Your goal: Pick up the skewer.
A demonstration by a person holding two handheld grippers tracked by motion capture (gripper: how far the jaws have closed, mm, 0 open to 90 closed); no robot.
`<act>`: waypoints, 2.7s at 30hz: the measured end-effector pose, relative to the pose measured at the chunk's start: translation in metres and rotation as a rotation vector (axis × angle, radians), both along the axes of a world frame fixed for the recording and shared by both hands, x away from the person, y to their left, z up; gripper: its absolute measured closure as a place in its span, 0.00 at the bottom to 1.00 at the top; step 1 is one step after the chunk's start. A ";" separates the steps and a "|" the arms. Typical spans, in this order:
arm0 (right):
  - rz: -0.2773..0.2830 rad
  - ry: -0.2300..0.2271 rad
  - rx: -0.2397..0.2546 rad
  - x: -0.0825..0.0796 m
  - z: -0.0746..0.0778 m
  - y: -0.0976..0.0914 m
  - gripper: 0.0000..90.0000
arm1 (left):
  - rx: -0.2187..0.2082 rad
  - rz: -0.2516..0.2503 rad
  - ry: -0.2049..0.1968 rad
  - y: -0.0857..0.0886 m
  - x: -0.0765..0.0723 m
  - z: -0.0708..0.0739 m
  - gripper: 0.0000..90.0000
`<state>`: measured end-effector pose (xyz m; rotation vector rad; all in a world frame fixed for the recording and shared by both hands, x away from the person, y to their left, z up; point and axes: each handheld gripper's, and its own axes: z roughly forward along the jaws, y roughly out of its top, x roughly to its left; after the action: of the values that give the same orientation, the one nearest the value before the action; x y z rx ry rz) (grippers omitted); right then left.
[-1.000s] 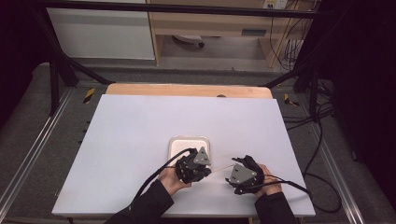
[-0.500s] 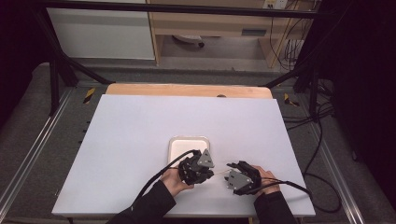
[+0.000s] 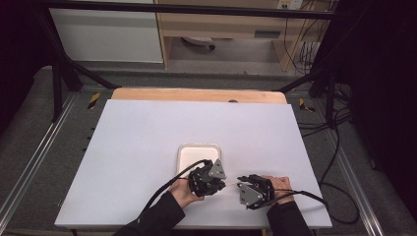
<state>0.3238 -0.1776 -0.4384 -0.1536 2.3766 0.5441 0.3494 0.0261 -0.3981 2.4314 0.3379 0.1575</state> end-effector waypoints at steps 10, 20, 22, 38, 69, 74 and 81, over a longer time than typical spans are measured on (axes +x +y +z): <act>0.045 -0.040 -0.044 -0.001 -0.001 -0.001 0.96 | 0.004 0.002 0.010 0.002 0.001 -0.002 0.99; 0.078 -0.066 -0.100 -0.003 -0.001 0.001 0.99 | 0.002 0.011 0.039 0.004 0.004 -0.002 0.97; 0.075 -0.073 -0.116 -0.003 0.000 0.002 0.99 | 0.004 0.018 0.040 0.004 0.005 -0.001 0.91; 0.080 -0.095 -0.195 -0.002 0.000 0.010 0.99 | 0.243 0.043 0.129 -0.016 0.016 -0.005 0.89; -0.097 0.009 0.111 0.001 0.015 -0.007 0.68 | 0.266 0.048 0.062 0.008 0.011 -0.009 0.99; -0.217 0.130 0.272 0.007 0.017 -0.020 0.51 | 0.236 0.090 0.041 0.028 0.008 -0.005 0.98; -0.348 0.274 0.450 0.014 0.016 -0.031 0.31 | 0.147 0.166 0.023 0.060 0.004 -0.005 0.98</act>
<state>0.3376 -0.2088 -0.4222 0.5555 2.3912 0.9544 0.3535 0.0858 -0.4033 2.5504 0.5571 0.2350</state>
